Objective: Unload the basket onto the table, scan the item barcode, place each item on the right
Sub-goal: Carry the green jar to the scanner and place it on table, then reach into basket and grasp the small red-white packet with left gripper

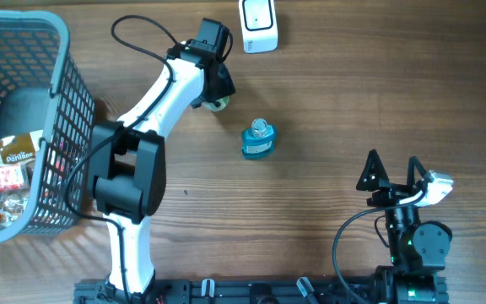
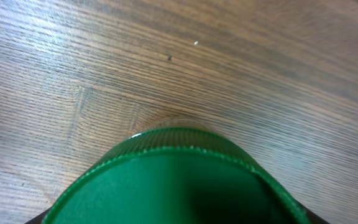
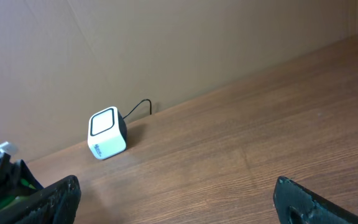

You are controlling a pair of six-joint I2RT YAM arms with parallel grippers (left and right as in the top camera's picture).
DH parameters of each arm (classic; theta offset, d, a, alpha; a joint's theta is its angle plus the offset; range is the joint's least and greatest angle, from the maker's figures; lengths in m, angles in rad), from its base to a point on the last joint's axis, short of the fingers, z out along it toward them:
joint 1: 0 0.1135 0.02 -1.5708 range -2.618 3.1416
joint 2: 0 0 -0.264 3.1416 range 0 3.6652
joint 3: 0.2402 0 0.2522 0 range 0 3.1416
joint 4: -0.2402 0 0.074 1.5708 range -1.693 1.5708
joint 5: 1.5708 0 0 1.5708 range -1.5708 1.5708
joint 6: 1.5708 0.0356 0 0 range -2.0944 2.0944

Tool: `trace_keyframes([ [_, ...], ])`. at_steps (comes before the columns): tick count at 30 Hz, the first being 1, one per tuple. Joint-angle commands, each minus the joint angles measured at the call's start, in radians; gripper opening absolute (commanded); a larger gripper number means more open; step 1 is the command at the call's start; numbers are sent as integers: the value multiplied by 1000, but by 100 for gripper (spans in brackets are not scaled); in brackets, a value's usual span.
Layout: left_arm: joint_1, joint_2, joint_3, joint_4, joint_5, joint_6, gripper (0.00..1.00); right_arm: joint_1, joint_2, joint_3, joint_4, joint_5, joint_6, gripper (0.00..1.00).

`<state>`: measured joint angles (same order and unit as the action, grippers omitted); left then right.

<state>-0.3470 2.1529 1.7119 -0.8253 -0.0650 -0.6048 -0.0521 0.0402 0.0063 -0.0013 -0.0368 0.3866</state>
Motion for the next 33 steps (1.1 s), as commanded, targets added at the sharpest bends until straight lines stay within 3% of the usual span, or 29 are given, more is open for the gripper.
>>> trace_keyframes([
  [1, -6, 71, 7, 8, -23, -3, 62, -2, -5, -1, 3, -6, -17, 100],
  [9, -5, 114, 7, 9, -23, -2, 68, -2, -5, -1, 3, -6, -17, 100],
  [14, -5, 106, 7, 2, -23, -2, 88, -2, -5, -1, 3, -6, -17, 100],
  [15, -4, 85, 7, -3, -24, -2, 97, -2, -5, -1, 3, -6, -17, 100],
  [17, -4, 43, 10, -11, -35, -2, 100, -2, -5, -1, 3, -6, -17, 100],
  [24, -5, -349, 11, -40, -43, 29, 100, -2, -5, -1, 3, -6, -17, 100],
  [26, -4, -531, 11, -44, -139, 44, 100, -2, -5, -1, 3, -6, -17, 100],
  [28, 6, -694, 11, -65, -349, 43, 100, -2, -5, -1, 3, -6, -17, 100],
  [30, 117, -841, 11, -135, -566, 35, 100, -2, -5, -1, 3, -6, -17, 100],
  [33, 414, -900, 11, -236, -496, -34, 100, -2, -5, -1, 3, -6, -17, 100],
])
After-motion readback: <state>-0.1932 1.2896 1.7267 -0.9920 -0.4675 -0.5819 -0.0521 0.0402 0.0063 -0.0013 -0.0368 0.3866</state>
